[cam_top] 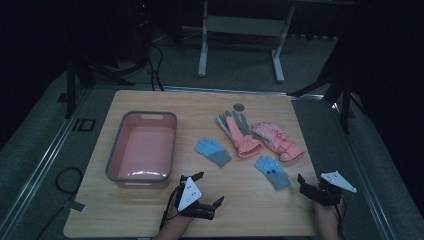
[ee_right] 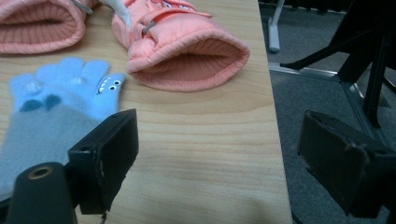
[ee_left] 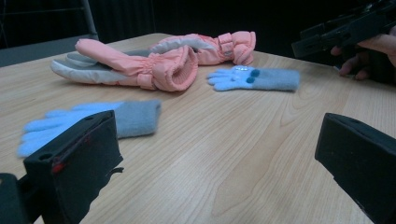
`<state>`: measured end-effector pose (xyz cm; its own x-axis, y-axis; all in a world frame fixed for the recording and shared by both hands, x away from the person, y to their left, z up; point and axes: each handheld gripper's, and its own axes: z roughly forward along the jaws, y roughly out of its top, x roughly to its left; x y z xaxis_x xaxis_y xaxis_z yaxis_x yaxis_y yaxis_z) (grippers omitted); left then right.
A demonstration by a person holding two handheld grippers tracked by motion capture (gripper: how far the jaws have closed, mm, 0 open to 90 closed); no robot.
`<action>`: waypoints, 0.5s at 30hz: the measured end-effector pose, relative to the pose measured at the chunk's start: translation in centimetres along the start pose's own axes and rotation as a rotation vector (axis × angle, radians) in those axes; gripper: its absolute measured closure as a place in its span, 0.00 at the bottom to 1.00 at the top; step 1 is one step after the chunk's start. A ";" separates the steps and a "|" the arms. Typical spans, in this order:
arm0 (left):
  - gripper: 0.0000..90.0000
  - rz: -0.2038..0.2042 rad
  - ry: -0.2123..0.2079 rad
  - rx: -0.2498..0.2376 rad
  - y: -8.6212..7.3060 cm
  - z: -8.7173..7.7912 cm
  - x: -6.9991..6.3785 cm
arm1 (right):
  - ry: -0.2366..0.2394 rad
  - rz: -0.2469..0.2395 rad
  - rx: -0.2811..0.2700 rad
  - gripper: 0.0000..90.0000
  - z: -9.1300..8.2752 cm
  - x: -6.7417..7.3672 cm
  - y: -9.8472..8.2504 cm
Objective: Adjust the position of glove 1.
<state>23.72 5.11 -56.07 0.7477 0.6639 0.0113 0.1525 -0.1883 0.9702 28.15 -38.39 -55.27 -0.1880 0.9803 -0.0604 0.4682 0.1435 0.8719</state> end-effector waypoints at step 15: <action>0.00 0.006 -0.007 0.000 0.0 0.0 0.0 | 0.051 -0.009 0.068 0.13 -0.4 -0.3 2.3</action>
<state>23.68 5.08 -56.06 0.7530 0.6578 0.0156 0.1481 -0.1926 0.9700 28.95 -38.37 -53.11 -0.2351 0.9711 -0.0418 0.5236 0.1628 0.8363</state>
